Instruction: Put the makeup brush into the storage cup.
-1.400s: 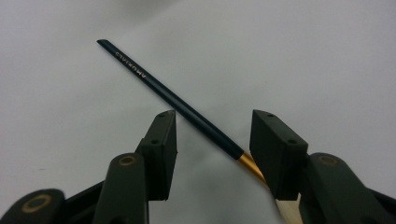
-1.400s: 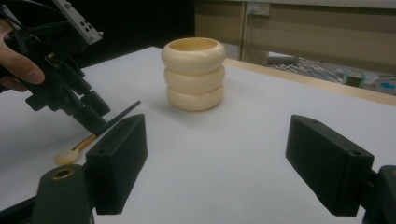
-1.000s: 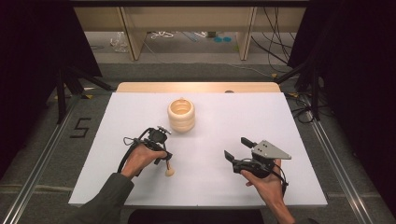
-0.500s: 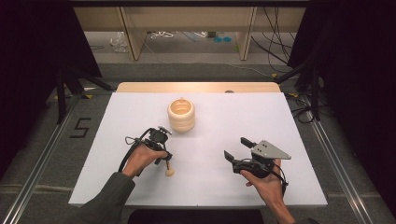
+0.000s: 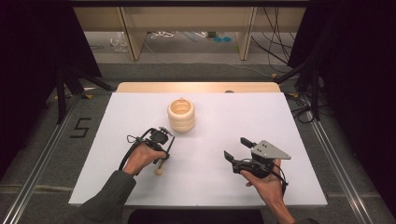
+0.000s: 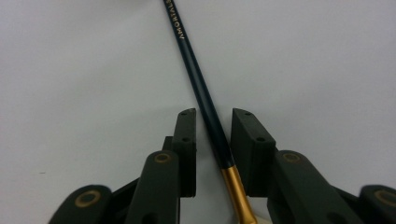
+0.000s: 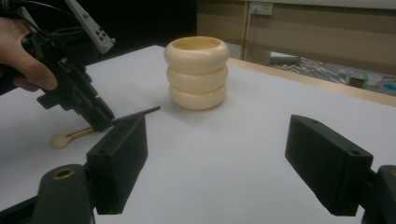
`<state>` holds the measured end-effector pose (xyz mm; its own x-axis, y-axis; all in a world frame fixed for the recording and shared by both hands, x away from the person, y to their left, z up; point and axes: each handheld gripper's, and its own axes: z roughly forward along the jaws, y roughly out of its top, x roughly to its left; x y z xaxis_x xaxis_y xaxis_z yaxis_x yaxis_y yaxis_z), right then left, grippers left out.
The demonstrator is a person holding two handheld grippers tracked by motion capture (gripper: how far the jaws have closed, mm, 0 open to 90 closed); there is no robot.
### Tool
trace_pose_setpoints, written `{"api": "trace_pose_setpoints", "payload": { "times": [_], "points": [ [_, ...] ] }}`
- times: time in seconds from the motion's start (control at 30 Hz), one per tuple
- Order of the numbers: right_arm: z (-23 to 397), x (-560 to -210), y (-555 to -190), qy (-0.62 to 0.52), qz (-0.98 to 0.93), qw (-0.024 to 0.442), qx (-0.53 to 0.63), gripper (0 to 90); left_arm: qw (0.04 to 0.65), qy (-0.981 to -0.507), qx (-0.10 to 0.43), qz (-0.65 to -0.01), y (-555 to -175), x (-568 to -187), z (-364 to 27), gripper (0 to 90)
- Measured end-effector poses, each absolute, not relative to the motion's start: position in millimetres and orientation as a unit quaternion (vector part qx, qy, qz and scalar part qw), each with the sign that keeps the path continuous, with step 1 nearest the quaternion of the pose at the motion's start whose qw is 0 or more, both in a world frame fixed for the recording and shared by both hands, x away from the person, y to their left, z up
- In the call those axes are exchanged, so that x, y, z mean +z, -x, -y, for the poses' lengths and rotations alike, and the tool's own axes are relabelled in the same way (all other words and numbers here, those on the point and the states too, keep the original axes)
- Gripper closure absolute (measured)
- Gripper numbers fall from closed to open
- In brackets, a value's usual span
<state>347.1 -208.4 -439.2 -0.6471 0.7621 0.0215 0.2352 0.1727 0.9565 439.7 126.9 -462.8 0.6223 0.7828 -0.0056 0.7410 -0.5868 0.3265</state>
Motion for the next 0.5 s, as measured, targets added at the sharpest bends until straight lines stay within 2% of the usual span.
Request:
{"api": "trace_pose_setpoints", "payload": {
  "times": [0.5],
  "points": [
    [208.1,-439.5,-347.0,-0.343,-0.728,0.240,0.543,22.0,0.148,-0.897,0.067,-0.411,-440.0,-462.9,-122.5,82.6]
  ]
}}
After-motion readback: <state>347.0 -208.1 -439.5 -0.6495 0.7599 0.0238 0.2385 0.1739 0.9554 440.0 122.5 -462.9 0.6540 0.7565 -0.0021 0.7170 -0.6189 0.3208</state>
